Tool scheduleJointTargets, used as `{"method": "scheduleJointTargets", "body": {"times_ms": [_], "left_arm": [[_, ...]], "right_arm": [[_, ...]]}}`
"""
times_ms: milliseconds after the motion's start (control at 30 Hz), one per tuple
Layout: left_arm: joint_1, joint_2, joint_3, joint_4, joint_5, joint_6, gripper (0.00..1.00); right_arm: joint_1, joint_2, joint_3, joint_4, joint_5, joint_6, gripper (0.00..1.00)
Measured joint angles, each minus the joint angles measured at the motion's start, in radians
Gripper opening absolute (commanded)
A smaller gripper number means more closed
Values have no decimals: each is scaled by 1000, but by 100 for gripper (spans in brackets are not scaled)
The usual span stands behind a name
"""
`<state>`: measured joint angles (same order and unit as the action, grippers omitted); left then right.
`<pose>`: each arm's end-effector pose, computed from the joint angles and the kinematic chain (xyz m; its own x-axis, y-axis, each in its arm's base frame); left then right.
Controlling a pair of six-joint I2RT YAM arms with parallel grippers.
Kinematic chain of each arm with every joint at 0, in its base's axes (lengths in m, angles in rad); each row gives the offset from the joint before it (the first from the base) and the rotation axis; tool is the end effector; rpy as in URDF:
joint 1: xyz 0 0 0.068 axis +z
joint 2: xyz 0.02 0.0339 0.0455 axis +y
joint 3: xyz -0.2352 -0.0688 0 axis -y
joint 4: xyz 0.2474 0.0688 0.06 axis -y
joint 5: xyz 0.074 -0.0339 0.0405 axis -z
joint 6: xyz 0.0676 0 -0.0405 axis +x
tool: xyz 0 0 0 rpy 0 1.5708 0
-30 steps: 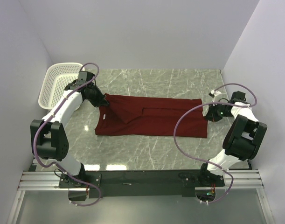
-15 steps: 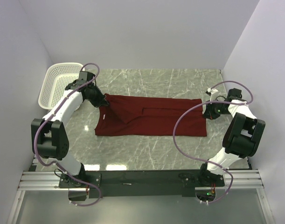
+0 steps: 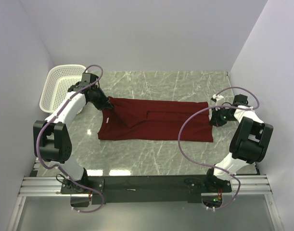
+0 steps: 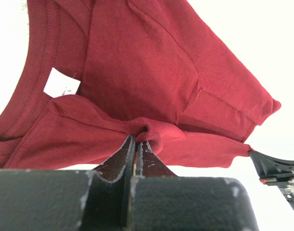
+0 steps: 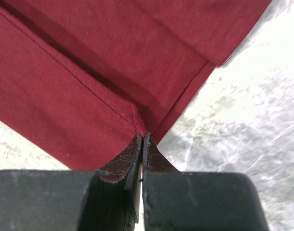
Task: Fold and stack the t-shirts
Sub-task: Fold the tshirt
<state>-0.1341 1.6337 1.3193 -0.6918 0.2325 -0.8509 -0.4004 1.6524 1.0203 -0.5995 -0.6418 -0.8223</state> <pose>0.3581 -0.0640 0.2107 -0.7417 -0.6382 -0.2064 -0.4632 0.7099 -0.5306 0.3076 -0.0862 0.1293 -0.6854 -0.3472 -0.6401 -0.5487 0.8242 0.1404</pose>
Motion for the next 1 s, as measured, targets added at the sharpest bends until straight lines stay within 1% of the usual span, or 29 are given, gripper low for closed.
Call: {"method": "scheduleJointTargets", "body": {"times_ms": [433,567,700,767,867,1000], "left_arm": [[0,34,30,7,27,0,1],[0,40,32,8,35,2,1],[0,31,26,11,35,18,1],[0,-2,-6,19,34,23,1],[0,-102,-91,15,37,27,1],[0,-314,-230,13,55,26,1]], "right_arm": [[-29,-43,-38,10,12,-1,0],[-37,-80,-67,8,8,-6,0],[-58,-167,-118,-11,-19,-37,0],[-69,-229,-141,-38,-40,-69,0],[-81,-340,-172,-97,-71,-130,0],[-94,-483,-220,-174,-102,-214,0]]}}
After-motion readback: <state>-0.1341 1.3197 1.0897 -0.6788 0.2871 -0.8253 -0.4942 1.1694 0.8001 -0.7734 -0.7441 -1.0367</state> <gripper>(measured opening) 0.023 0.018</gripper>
